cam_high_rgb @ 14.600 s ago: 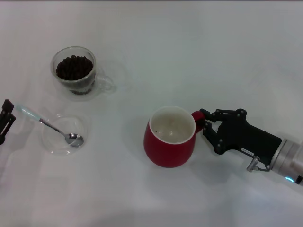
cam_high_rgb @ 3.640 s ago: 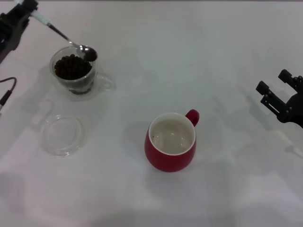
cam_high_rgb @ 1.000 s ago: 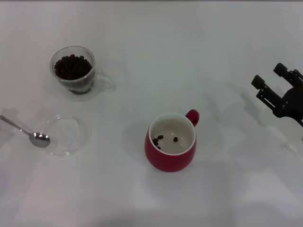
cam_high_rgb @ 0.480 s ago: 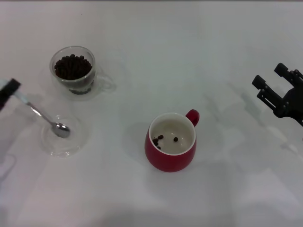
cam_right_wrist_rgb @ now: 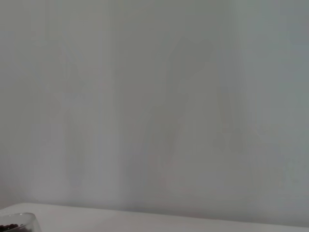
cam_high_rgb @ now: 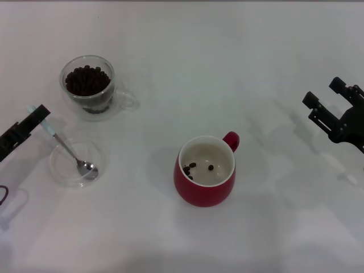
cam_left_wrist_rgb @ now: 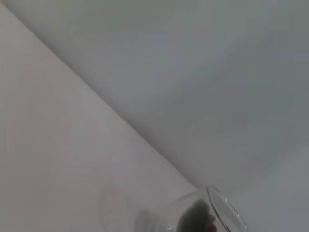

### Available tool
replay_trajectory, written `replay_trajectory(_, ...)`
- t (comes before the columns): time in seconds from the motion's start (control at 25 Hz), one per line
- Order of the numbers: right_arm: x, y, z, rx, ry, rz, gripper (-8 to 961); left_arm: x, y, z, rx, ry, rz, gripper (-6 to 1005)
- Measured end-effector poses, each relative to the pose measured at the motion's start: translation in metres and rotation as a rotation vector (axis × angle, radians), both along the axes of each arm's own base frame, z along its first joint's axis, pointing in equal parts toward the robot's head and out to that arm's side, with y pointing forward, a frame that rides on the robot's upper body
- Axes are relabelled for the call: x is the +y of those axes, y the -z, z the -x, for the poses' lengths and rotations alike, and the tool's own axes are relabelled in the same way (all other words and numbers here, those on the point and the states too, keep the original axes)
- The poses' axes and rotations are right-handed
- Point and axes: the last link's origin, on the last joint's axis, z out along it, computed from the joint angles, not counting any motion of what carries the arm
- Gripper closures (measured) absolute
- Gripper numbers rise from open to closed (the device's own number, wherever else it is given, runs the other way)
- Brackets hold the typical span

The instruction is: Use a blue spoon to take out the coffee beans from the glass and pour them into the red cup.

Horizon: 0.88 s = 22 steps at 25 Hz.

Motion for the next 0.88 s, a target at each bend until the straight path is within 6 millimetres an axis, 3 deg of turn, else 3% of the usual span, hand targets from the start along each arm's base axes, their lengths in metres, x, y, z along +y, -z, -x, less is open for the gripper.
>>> replay_trajectory(0.28,-0.001,0.000,0.000,0.000,0.001,0.000,217,0.000,0.006,-0.006,0.111,0.104,-0.049,867)
replay_trajectory(0.44,-0.001,0.000,0.000,0.000,0.001,-0.001,216,0.002,0.001,-0.004,0.174,0.123,-0.121,753)
replay_trajectory(0.76,0.000,0.000,0.001,0.002,-0.004,-0.002,216,0.005,-0.011,0.004,0.237,0.100,-0.204,325)
replay_trajectory(0.88,0.001,0.000,0.001,0.002,-0.004,-0.002,215,0.004,-0.014,0.007,0.252,0.096,-0.227,272)
